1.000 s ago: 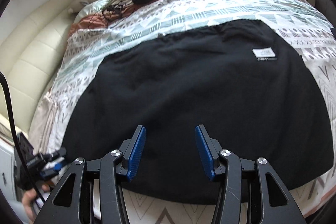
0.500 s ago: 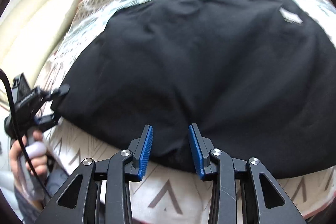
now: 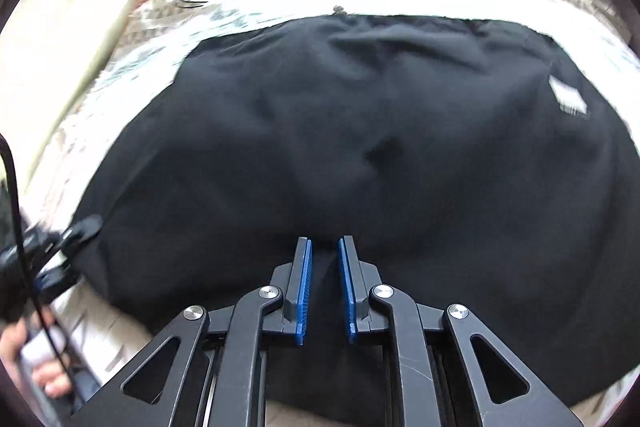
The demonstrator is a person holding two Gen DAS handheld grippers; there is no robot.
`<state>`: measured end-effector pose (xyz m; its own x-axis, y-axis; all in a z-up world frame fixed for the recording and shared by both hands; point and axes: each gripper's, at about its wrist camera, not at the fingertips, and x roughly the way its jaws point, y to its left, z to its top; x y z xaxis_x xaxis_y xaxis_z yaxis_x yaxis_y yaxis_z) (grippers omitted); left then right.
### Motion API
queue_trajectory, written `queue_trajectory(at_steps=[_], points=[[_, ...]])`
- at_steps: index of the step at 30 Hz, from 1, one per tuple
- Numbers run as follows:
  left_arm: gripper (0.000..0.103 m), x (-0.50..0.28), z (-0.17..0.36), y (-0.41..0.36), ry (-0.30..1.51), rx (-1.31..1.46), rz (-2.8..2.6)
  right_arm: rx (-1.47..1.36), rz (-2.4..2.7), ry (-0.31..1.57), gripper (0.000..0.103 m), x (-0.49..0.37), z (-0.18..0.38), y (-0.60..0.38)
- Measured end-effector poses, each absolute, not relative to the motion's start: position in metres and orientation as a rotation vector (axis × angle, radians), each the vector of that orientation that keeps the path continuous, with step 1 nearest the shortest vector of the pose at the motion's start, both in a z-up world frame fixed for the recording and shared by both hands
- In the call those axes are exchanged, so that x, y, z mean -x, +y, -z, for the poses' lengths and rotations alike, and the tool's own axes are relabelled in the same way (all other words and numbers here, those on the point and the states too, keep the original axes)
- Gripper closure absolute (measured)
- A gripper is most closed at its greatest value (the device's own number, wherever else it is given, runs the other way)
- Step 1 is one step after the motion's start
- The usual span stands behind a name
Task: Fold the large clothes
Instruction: 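Close both tools on the edge of the folded black shirt, then lift the gripped edge with both tools and fold it over again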
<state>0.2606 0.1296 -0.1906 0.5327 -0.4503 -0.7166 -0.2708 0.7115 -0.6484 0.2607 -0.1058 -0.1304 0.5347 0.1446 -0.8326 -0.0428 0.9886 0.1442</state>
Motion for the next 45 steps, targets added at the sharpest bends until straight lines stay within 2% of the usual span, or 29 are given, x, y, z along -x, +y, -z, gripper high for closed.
queue_trajectory(at_steps=[22, 32, 34, 35, 39, 40, 41, 42, 45], points=[[0.059, -0.263, 0.192, 0.124, 1.053, 0.844, 0.049, -0.262, -0.007, 0.997, 0.101, -0.427, 0.129, -0.150], [0.059, -0.259, 0.193, 0.120, 1.095, 0.927, 0.084, -0.317, -0.028, 1.010, 0.102, -0.452, 0.131, -0.152], [0.062, -0.261, 0.192, 0.117, 1.091, 0.921, 0.083, -0.361, -0.044, 1.018, 0.102, -0.447, 0.128, -0.155], [0.068, -0.262, 0.193, 0.117, 1.090, 0.923, 0.077, -0.379, -0.051, 1.017, 0.098, -0.444, 0.126, -0.155], [0.086, -0.261, 0.191, 0.118, 1.076, 0.942, 0.079, -0.384, -0.061, 0.983, 0.094, -0.416, 0.115, -0.154], [0.087, -0.260, 0.189, 0.118, 1.070, 0.947, 0.085, -0.385, -0.071, 0.980, 0.090, -0.408, 0.113, -0.155], [0.090, -0.260, 0.186, 0.119, 1.062, 0.948, 0.093, -0.393, -0.087, 0.980, 0.079, -0.400, 0.112, -0.155], [0.091, -0.260, 0.182, 0.119, 1.055, 0.949, 0.101, -0.399, -0.100, 0.980, 0.072, -0.395, 0.110, -0.155], [0.094, -0.259, 0.167, 0.118, 1.021, 0.942, 0.127, -0.378, -0.129, 0.957, 0.069, -0.375, 0.099, -0.154]])
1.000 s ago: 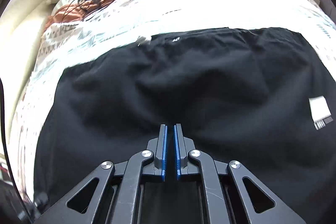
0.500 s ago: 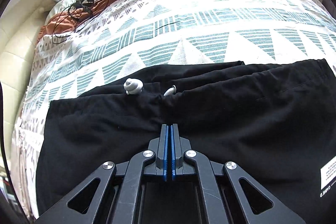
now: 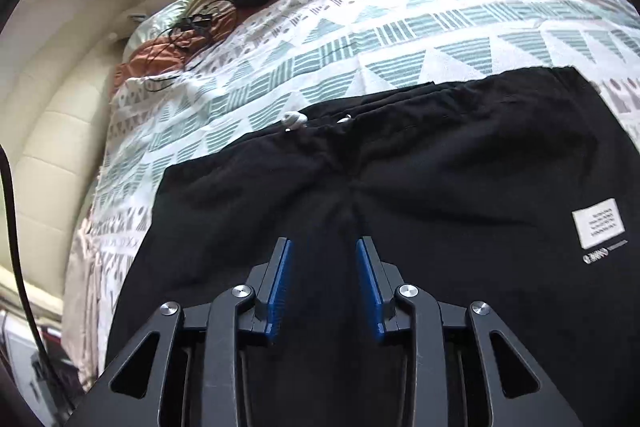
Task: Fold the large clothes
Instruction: 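Lift the gripped edge with both tools and fold it over again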
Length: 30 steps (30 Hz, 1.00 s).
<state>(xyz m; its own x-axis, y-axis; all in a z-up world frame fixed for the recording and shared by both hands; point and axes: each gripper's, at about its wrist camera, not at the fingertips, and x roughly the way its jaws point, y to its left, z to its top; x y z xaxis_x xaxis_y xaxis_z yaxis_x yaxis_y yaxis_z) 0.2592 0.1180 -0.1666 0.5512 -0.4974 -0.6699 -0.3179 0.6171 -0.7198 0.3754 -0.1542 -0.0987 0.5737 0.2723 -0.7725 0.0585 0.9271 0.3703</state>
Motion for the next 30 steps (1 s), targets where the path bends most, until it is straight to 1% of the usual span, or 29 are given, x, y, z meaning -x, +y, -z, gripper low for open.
queue_trajectory(at_steps=[4, 10, 12, 15, 18, 21, 22, 27, 30], points=[[0.095, -0.257, 0.141, 0.110, 0.969, 0.895, 0.156, -0.421, -0.171, 0.912, 0.069, -0.338, 0.092, -0.160], [0.096, -0.257, 0.114, 0.097, 0.934, 0.856, 0.177, -0.464, -0.228, 0.938, 0.070, -0.283, 0.113, -0.157], [0.096, -0.257, 0.104, 0.092, 0.916, 0.838, 0.190, -0.470, -0.259, 0.953, 0.074, -0.272, 0.119, -0.153], [0.096, -0.257, 0.088, 0.081, 0.896, 0.807, 0.207, -0.457, -0.285, 0.943, 0.078, -0.257, 0.121, -0.147], [0.096, -0.259, 0.072, 0.070, 0.879, 0.778, 0.224, -0.479, -0.291, 0.943, 0.088, -0.240, 0.127, -0.148], [0.096, -0.259, 0.055, 0.054, 0.863, 0.732, 0.250, -0.483, -0.280, 0.966, 0.091, -0.223, 0.139, -0.148], [0.096, -0.259, 0.050, 0.046, 0.863, 0.718, 0.266, -0.474, -0.269, 0.973, 0.094, -0.219, 0.144, -0.148], [0.096, -0.260, 0.026, 0.006, 0.833, 0.623, 0.306, -0.491, -0.308, 1.038, 0.094, -0.215, 0.155, -0.155], [0.096, -0.262, 0.014, -0.018, 0.821, 0.591, 0.338, -0.567, -0.341, 1.016, 0.094, -0.212, 0.151, -0.171]])
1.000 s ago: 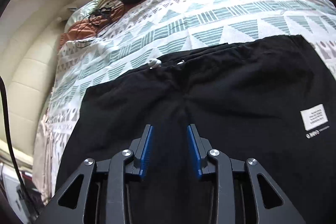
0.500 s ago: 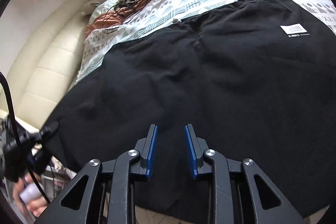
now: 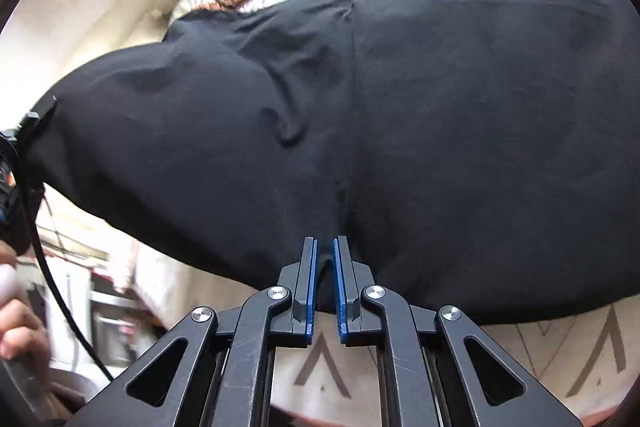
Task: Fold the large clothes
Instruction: 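Lift the gripped edge with both tools and fold it over again, then open both tools to release the shirt onto the bundle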
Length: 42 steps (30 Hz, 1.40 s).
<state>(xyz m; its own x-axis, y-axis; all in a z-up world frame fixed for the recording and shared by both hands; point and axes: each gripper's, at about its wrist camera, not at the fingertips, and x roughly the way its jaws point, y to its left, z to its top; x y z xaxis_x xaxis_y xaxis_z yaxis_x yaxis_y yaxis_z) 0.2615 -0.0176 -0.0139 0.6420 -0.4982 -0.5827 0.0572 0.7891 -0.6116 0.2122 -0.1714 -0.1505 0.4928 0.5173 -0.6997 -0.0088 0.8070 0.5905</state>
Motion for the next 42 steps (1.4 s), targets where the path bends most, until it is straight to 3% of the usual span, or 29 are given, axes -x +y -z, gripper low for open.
queue_trajectory(at_steps=[7, 9, 10, 25, 31, 32, 33, 35, 42], points=[[0.096, -0.265, -0.002, -0.071, 0.819, 0.524, 0.417, -0.662, -0.290, 0.875, 0.090, -0.193, 0.127, -0.235], [0.096, -0.266, -0.003, -0.087, 0.826, 0.509, 0.437, -0.730, -0.252, 0.842, 0.069, -0.190, 0.124, -0.258], [0.096, -0.266, -0.004, -0.095, 0.829, 0.500, 0.446, -0.761, -0.233, 0.820, 0.065, -0.187, 0.124, -0.270], [0.095, -0.270, 0.022, -0.228, 0.984, 0.292, 0.601, -1.040, 0.068, 0.531, 0.064, -0.133, 0.110, -0.386], [0.066, -0.266, 0.041, -0.269, 1.077, 0.270, 0.766, -1.084, 0.075, 0.528, 0.064, -0.127, 0.117, -0.404], [0.058, -0.266, 0.041, -0.270, 1.082, 0.282, 0.792, -1.080, 0.066, 0.532, 0.061, -0.125, 0.116, -0.408], [0.047, -0.266, 0.040, -0.270, 1.076, 0.286, 0.799, -1.075, 0.050, 0.537, 0.050, -0.124, 0.115, -0.410], [0.035, -0.267, 0.036, -0.265, 1.042, 0.290, 0.774, -1.062, 0.021, 0.541, 0.038, -0.126, 0.114, -0.410], [0.032, -0.273, 0.050, -0.217, 1.032, 0.364, 0.601, -0.992, -0.058, 0.560, 0.037, -0.139, 0.107, -0.397]])
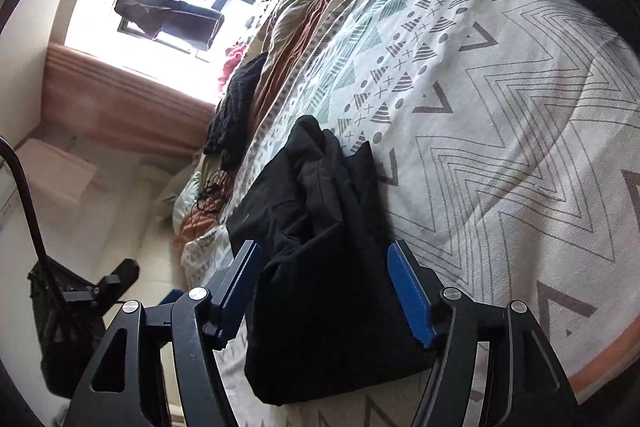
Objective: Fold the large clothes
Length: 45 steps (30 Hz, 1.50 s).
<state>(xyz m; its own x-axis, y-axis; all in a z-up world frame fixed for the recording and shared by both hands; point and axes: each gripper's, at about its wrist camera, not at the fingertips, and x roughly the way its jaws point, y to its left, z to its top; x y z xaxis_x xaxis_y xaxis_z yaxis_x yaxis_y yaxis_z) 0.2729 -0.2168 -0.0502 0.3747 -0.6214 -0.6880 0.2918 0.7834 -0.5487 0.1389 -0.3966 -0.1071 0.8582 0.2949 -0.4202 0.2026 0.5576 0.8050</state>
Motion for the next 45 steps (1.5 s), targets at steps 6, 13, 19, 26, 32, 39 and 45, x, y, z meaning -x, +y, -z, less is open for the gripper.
queue_trajectory(at_steps=[6, 13, 19, 26, 32, 39, 45], points=[[0.032, -0.277, 0.072, -0.178, 1.069, 0.402, 0.482, -0.938, -0.069, 0.531, 0.086, -0.149, 0.104, -0.383], [0.032, -0.271, 0.099, -0.140, 1.099, 0.462, 0.419, -0.985, -0.008, 0.577, 0.097, -0.142, 0.127, -0.379], [0.032, -0.263, 0.116, -0.125, 1.126, 0.490, 0.396, -0.995, 0.016, 0.614, 0.098, -0.119, 0.136, -0.376], [0.032, -0.254, 0.128, -0.119, 1.163, 0.490, 0.401, -1.113, 0.110, 0.684, 0.096, -0.106, 0.159, -0.388], [0.031, -0.259, 0.123, -0.109, 1.147, 0.474, 0.403, -1.040, 0.180, 0.639, 0.075, -0.096, 0.131, -0.392], [0.018, -0.277, 0.113, -0.109, 1.098, 0.480, 0.402, -0.902, 0.072, 0.617, 0.062, -0.135, 0.072, -0.406], [0.018, -0.304, 0.109, -0.108, 1.088, 0.488, 0.386, -0.835, -0.033, 0.708, 0.054, -0.206, 0.058, -0.399]])
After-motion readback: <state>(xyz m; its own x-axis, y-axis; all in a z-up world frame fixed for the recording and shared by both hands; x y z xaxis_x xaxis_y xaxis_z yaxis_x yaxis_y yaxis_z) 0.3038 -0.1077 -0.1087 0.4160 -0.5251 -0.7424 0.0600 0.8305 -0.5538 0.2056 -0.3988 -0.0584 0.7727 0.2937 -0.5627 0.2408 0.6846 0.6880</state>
